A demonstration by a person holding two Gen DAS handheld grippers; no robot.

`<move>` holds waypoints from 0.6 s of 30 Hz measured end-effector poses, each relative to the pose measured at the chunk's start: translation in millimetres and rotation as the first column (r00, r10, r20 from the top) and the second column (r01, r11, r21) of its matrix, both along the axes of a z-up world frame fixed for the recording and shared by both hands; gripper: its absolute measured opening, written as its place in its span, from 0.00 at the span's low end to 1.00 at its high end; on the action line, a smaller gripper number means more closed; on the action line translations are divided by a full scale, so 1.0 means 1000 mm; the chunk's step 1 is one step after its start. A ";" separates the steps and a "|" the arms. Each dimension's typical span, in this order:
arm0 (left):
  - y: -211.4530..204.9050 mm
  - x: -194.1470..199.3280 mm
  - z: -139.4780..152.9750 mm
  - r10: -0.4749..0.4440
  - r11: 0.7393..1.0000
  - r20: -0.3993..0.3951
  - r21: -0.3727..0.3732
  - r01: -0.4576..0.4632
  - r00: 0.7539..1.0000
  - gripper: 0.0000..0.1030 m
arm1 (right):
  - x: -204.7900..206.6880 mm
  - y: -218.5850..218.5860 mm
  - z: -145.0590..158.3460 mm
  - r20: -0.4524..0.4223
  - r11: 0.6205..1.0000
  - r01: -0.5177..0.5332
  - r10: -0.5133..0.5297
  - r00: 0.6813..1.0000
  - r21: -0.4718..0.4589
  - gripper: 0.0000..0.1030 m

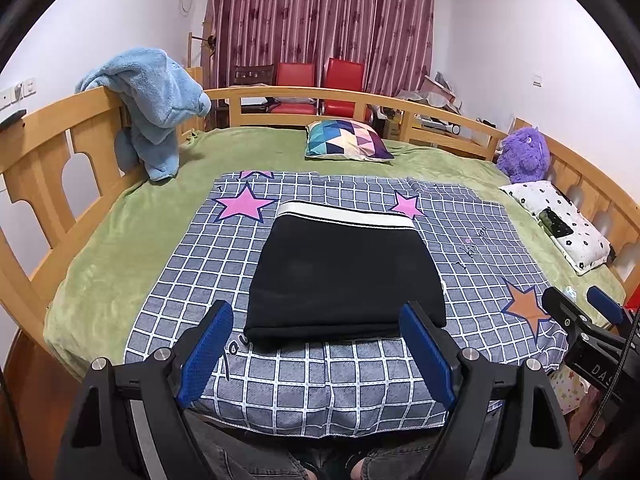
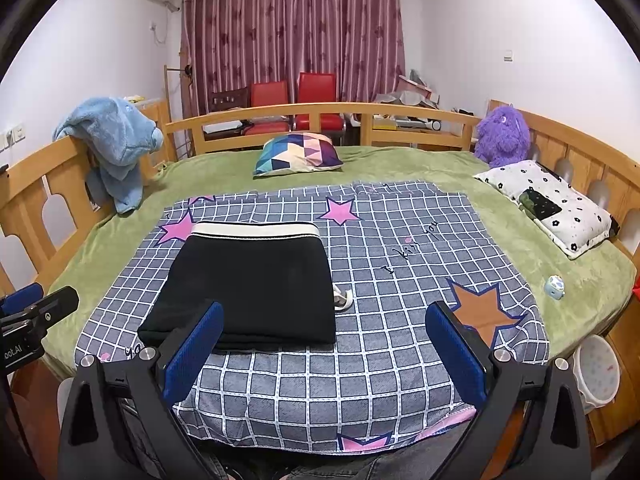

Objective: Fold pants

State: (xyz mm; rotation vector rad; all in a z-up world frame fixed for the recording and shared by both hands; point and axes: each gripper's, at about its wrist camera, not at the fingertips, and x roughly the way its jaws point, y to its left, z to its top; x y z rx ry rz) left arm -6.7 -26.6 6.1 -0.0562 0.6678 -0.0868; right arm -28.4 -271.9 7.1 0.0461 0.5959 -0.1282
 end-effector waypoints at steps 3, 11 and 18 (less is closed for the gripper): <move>0.000 0.000 0.000 0.000 1.000 -0.001 0.000 0.000 1.000 0.82 | 0.001 0.000 0.000 -0.001 1.000 -0.002 0.002 1.000 0.003 0.97; 0.000 0.000 0.000 0.002 1.000 -0.001 0.002 -0.002 1.000 0.82 | 0.000 0.001 0.000 0.002 1.000 -0.003 0.003 1.000 0.005 0.97; 0.000 0.001 0.000 0.000 1.000 -0.001 0.002 0.000 1.000 0.82 | 0.000 0.001 -0.001 0.004 1.000 -0.003 0.003 1.000 0.008 0.97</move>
